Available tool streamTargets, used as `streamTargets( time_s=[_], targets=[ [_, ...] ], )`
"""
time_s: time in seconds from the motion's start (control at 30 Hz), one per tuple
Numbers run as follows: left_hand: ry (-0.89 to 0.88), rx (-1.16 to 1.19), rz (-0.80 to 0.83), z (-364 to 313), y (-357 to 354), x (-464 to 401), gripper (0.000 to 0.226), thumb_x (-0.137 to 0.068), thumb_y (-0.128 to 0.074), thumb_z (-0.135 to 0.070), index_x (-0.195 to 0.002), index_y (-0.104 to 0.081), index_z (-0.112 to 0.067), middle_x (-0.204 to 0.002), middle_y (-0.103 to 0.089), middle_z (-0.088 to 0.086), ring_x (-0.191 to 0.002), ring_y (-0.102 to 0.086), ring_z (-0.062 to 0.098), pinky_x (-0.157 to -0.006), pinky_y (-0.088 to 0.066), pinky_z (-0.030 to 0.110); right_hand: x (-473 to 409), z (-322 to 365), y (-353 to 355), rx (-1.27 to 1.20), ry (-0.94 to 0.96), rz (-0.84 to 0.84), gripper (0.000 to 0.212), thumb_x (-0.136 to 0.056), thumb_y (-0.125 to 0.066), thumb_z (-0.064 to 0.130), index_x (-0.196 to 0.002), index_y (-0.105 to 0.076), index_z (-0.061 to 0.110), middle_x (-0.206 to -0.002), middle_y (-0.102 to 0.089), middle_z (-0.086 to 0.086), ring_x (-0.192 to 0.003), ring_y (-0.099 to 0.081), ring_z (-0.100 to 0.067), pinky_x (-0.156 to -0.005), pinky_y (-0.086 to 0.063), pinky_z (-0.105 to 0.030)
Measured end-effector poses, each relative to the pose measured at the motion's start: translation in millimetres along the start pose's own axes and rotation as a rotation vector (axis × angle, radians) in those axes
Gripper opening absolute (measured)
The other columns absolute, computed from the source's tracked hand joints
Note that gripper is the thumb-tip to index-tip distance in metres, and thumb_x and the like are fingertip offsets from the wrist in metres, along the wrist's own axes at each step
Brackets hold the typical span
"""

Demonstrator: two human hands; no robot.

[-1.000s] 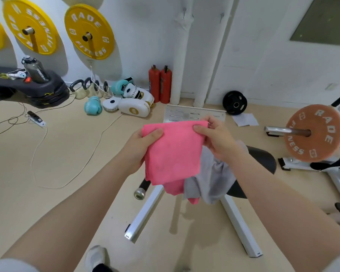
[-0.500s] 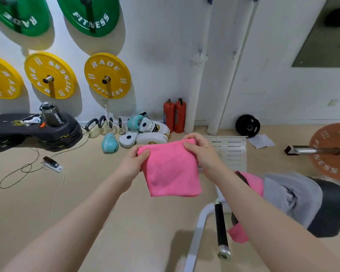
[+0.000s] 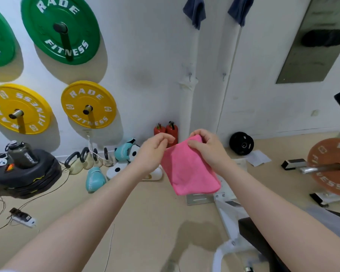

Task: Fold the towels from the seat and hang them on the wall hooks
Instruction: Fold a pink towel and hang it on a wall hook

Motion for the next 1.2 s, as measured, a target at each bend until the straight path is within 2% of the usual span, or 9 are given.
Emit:
streamTargets(
  time_s=[0.13, 0.3, 0.4, 0.57, 0.67, 0.77, 0.87, 0.97, 1.2],
  targets=[
    [-0.207, -0.192, 0.175, -3, -5, -99, 0.035, -0.097, -0.039, -0.009, -0.130, -0.050, -0.010, -0.128, -0.056, 0.002, -0.114, -0.048, 0.007, -0.083, -0.030, -0.001, -98, -2, -15, 0.044, -0.011, -0.009, 0.015, -0.079, -0.065, 0.015, -0.074, -0.059, 0.028, -0.073, -0.058, 0.006, -0.074, -0.054, -0.014, -0.070, -0.043, -0.031],
    [-0.351, -0.554, 0.136, 15, 1, -215, 0.038, -0.093, -0.050, -0.026, -0.130, -0.050, -0.017, -0.128, -0.058, 0.002, -0.118, -0.052, 0.020, -0.097, -0.037, 0.029, -210, -7, -14, 0.139, -0.040, -0.024, 0.010, -0.080, -0.064, 0.015, -0.090, -0.065, 0.014, -0.085, -0.061, -0.002, -0.081, -0.055, -0.015, -0.074, -0.046, -0.032],
    [-0.370, -0.662, 0.073, 35, -1, -270, 0.036, -0.093, -0.049, -0.032, -0.126, -0.052, -0.018, -0.127, -0.057, 0.001, -0.119, -0.050, 0.021, -0.099, -0.031, 0.034, -263, -17, -17, 0.180, -0.028, -0.034, 0.013, -0.082, -0.064, 0.019, -0.093, -0.065, 0.012, -0.082, -0.060, 0.000, -0.076, -0.053, -0.013, -0.067, -0.043, -0.026],
    [-0.329, -0.525, 0.084, 78, -4, -374, 0.024, -0.092, -0.052, -0.028, -0.108, -0.059, -0.012, -0.107, -0.063, 0.006, -0.103, -0.055, 0.027, -0.089, -0.039, 0.038, -352, -38, -24, 0.259, -0.003, 0.013, 0.013, -0.087, -0.061, 0.021, -0.095, -0.067, 0.011, -0.079, -0.060, -0.002, -0.074, -0.056, -0.015, -0.072, -0.052, -0.034],
    [-0.334, -0.437, 0.132, 101, -4, -442, 0.016, -0.091, -0.053, -0.021, -0.101, -0.058, -0.009, -0.097, -0.061, 0.008, -0.093, -0.055, 0.026, -0.077, -0.036, 0.032, -414, -53, -23, 0.342, -0.012, 0.132, 0.018, -0.090, -0.057, 0.016, -0.103, -0.064, 0.006, -0.086, -0.061, -0.009, -0.075, -0.058, -0.016, -0.067, -0.055, -0.025],
    [-0.315, -0.330, 0.197, 122, -4, -516, 0.009, -0.091, -0.052, -0.016, -0.097, -0.054, -0.009, -0.086, -0.053, 0.001, -0.081, -0.048, 0.019, -0.065, -0.024, 0.023, -482, -71, -20, 0.467, -0.026, 0.180, 0.016, -0.087, -0.061, 0.017, -0.099, -0.062, 0.007, -0.086, -0.060, -0.013, -0.078, -0.055, -0.017, -0.075, -0.051, -0.038],
    [-0.208, -0.213, 0.325, 142, -4, -592, 0.015, -0.091, -0.051, -0.014, -0.080, -0.044, -0.019, -0.072, -0.047, -0.007, -0.070, -0.042, 0.012, -0.060, -0.026, 0.025, -548, -92, -11, 0.600, -0.078, 0.154, 0.011, -0.083, -0.065, 0.021, -0.090, -0.059, 0.015, -0.094, -0.052, -0.003, -0.090, -0.050, -0.017, -0.080, -0.039, -0.032],
    [-0.115, -0.052, 0.422, 161, -11, -659, 0.018, -0.087, -0.055, -0.016, -0.076, -0.046, -0.028, -0.075, -0.053, -0.006, -0.078, -0.050, 0.016, -0.076, -0.042, 0.029, -600, -116, -1, 0.503, -0.136, 0.072, 0.011, -0.086, -0.064, 0.017, -0.096, -0.062, 0.015, -0.113, -0.045, 0.001, -0.109, -0.045, -0.014, -0.092, -0.032, -0.023],
    [-0.083, 0.034, 0.532, 193, -66, -750, 0.012, -0.092, -0.054, -0.016, -0.101, -0.060, -0.010, -0.089, -0.060, 0.005, -0.082, -0.051, 0.014, -0.079, -0.042, 0.031, -692, -172, 13, 0.308, -0.213, -0.049, 0.013, -0.095, -0.046, 0.008, -0.095, -0.056, 0.017, -0.086, -0.055, 0.005, -0.087, -0.048, -0.012, -0.083, -0.037, -0.029]
  ],
)
Point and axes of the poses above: each hand's wrist, its own x-axis away from the middle knuckle, its own y-axis out of the back of the hand, z = x × y, the point moved 2 cm from there along -x, towards the middle knuckle
